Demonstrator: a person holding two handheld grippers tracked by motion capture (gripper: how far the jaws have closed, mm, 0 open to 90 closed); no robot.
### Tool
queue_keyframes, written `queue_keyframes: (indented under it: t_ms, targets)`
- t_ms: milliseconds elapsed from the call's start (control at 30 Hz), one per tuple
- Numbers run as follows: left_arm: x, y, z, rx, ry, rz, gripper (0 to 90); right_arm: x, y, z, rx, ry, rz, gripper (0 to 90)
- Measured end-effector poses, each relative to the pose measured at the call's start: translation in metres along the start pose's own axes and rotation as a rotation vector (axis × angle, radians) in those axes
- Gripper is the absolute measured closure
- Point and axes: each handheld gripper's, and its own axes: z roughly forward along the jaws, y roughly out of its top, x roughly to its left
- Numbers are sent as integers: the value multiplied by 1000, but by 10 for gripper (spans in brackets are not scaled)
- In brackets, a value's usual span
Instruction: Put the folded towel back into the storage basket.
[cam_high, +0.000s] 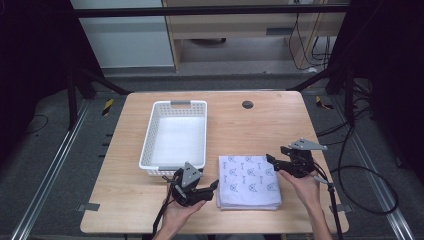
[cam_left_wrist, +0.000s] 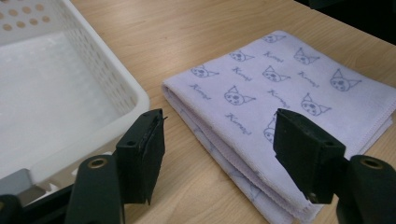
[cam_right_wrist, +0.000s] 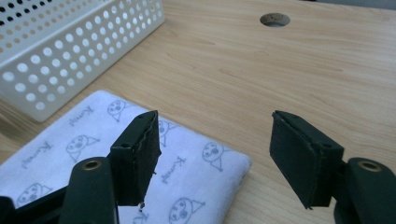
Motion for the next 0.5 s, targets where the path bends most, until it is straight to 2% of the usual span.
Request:
queue_keyframes:
  t_ms: [167,500]
  targets:
    - [-3,-2,4,16,-9,-6,341,-2,-3,4,13,-2,0,340]
    - [-16,-9,15,63,-30,23,345,-3,-7,10,38,-12,-5,349]
